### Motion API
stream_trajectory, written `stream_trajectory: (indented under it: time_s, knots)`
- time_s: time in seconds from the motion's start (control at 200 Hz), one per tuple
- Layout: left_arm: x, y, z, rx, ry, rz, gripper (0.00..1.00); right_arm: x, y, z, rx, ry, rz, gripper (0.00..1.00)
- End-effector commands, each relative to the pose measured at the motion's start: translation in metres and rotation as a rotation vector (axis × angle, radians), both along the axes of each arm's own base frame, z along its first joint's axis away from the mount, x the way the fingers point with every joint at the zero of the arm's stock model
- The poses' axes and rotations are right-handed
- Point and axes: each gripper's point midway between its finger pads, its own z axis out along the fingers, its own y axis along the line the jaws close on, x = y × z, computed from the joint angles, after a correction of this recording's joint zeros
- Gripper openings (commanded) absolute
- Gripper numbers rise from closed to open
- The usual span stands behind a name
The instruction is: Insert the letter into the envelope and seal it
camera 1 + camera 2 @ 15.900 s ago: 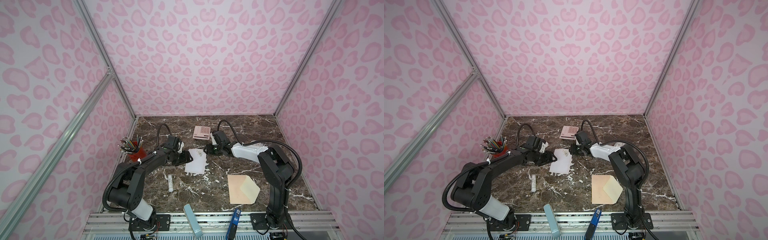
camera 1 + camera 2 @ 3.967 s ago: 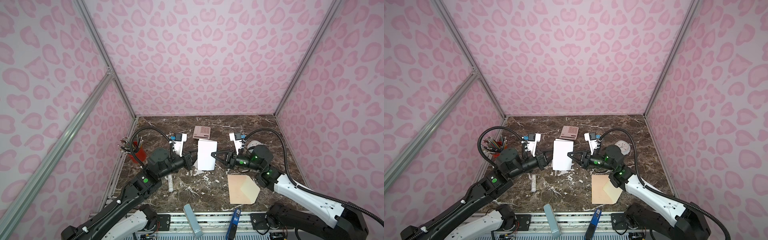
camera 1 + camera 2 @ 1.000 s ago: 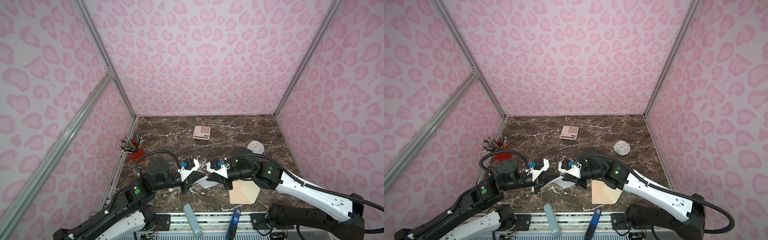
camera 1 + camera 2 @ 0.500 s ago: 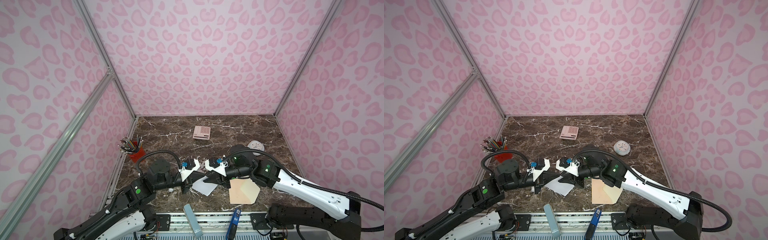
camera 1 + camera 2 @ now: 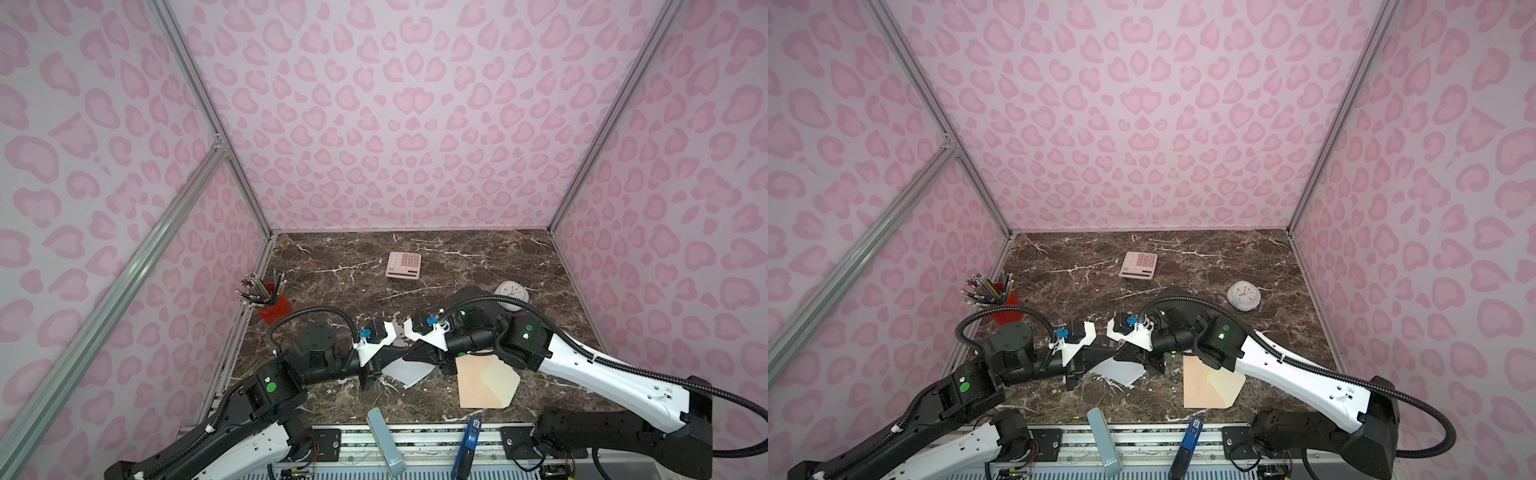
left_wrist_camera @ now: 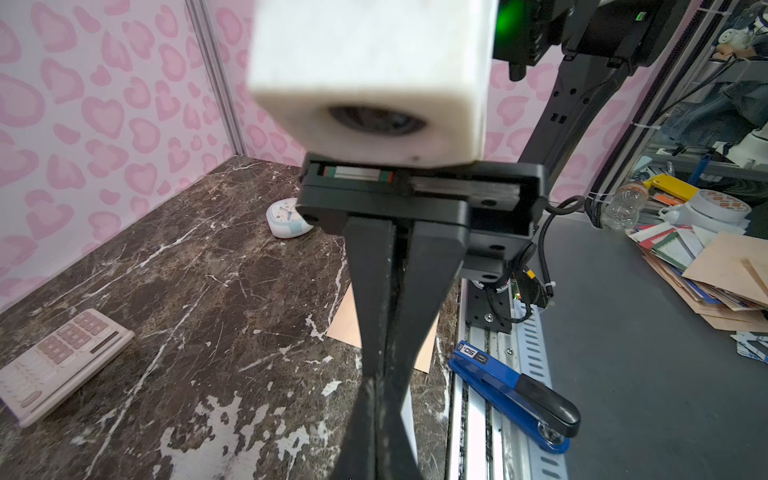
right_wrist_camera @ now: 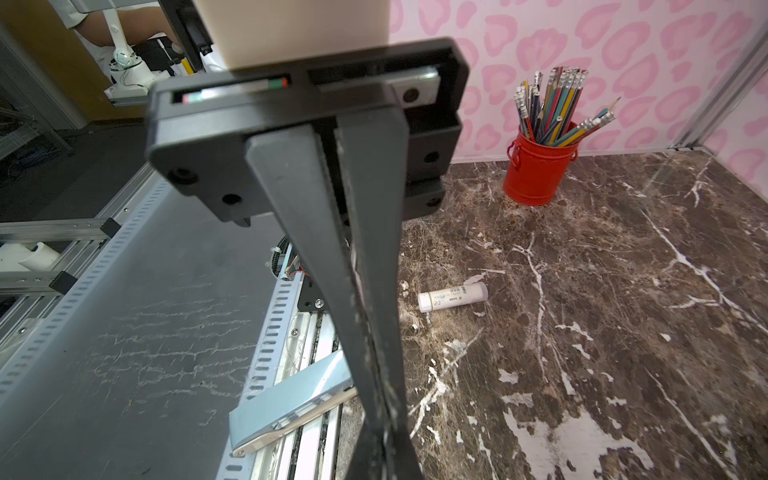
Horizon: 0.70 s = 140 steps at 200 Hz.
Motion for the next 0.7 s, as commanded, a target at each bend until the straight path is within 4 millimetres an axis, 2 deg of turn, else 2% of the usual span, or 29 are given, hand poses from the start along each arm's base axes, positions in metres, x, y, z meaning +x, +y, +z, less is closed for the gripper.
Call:
stream_trajectory:
  time_s: [0.0, 0.075, 0.285, 0.295, 0.31, 0.325, 0.36, 0.4, 0.44, 0.62, 0.695]
  knots:
    - [0.004, 0.003, 0.006, -0.012, -0.039, 0.021, 0.04, 0.0, -0.003, -0.003, -0.001, -0.009, -0.007, 0.19]
    - [0.003, 0.004, 0.008, -0.014, -0.045, 0.022, 0.04, 0.001, -0.005, -0.002, 0.002, -0.008, -0.014, 0.0]
    - [0.003, 0.005, 0.009, -0.018, -0.053, 0.026, 0.04, 0.004, -0.007, -0.008, -0.023, 0.005, -0.023, 0.0]
    - [0.003, 0.006, 0.009, -0.018, -0.053, 0.027, 0.04, 0.004, -0.007, -0.009, -0.024, 0.004, -0.025, 0.01]
    - [0.003, 0.006, 0.009, -0.018, -0.055, 0.028, 0.04, 0.005, -0.007, -0.009, -0.026, 0.002, -0.029, 0.11]
    - [0.003, 0.006, 0.009, -0.018, -0.056, 0.028, 0.04, 0.006, -0.008, -0.01, -0.028, 0.0, -0.033, 0.15]
    - [0.003, 0.006, 0.01, -0.02, -0.058, 0.031, 0.04, 0.006, -0.008, -0.011, -0.03, 0.0, -0.038, 0.19]
    - [0.003, 0.007, 0.012, -0.022, -0.063, 0.034, 0.04, 0.007, -0.009, -0.012, -0.032, -0.001, -0.039, 0.13]
    - [0.003, 0.008, 0.013, -0.026, -0.069, 0.036, 0.04, 0.007, -0.01, -0.012, -0.034, -0.002, -0.04, 0.0]
    - [0.002, 0.011, 0.017, -0.034, -0.08, 0.043, 0.04, 0.011, -0.014, -0.019, -0.056, 0.004, -0.062, 0.0]
    - [0.002, 0.012, 0.019, -0.036, -0.084, 0.046, 0.04, 0.012, -0.016, -0.024, -0.063, -0.001, -0.071, 0.04]
